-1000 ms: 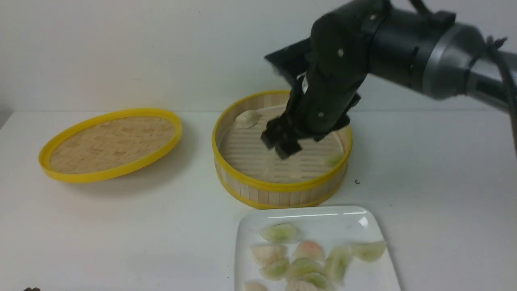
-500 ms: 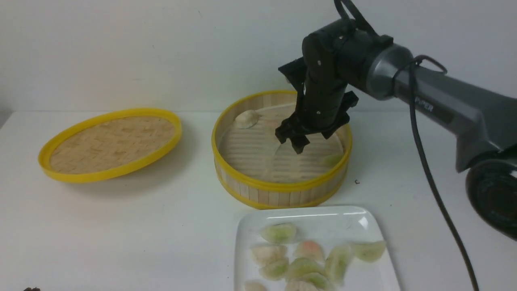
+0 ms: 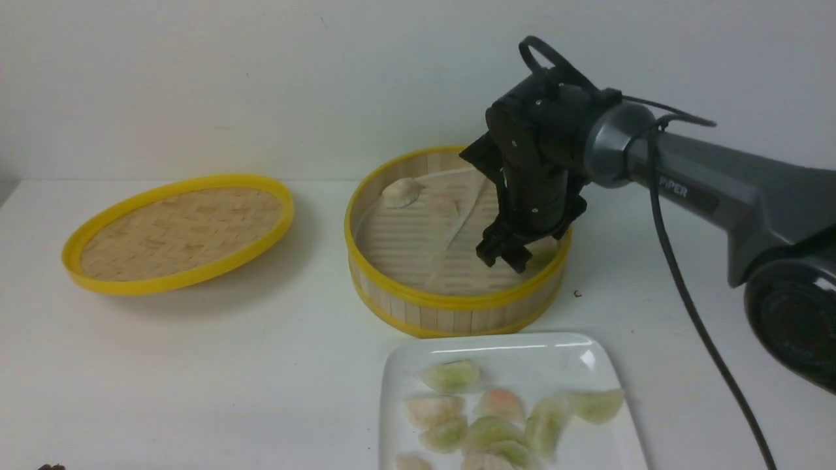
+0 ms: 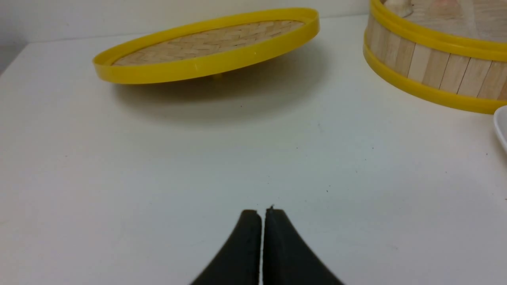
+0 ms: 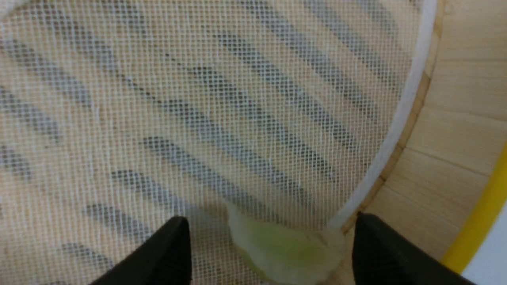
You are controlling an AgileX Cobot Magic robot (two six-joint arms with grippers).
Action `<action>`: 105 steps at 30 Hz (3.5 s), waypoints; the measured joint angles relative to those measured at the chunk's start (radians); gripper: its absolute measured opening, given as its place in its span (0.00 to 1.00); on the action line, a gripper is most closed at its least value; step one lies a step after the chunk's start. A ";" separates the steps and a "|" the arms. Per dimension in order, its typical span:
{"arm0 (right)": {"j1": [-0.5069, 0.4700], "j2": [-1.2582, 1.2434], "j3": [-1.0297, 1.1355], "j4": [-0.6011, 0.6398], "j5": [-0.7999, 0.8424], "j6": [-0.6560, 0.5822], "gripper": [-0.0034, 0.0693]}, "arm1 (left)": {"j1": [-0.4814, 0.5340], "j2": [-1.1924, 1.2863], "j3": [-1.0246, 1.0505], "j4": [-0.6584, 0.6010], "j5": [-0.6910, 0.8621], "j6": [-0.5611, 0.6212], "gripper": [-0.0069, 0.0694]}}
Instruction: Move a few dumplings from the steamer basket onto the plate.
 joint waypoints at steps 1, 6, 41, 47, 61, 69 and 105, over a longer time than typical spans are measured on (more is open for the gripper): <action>0.000 0.008 0.000 -0.001 0.001 -0.001 0.73 | 0.000 0.000 0.000 0.000 0.000 0.000 0.08; 0.000 0.013 -0.006 0.015 0.003 -0.005 0.62 | 0.000 0.000 0.000 0.000 0.000 0.000 0.08; 0.077 -0.383 0.550 0.459 -0.081 -0.020 0.30 | 0.000 0.000 0.000 0.000 0.000 0.001 0.08; 0.077 -0.384 0.517 0.443 -0.069 -0.019 0.58 | 0.000 0.000 0.000 0.000 0.000 0.001 0.08; 0.079 -1.122 0.603 0.321 -0.096 0.155 0.03 | 0.000 0.000 0.000 0.000 0.000 0.001 0.08; 0.079 -1.761 1.173 0.274 -0.615 0.244 0.03 | 0.000 0.000 0.000 0.000 0.000 0.001 0.08; 0.079 -2.347 1.707 0.147 -0.946 0.380 0.03 | 0.000 0.000 0.000 -0.001 0.000 0.001 0.08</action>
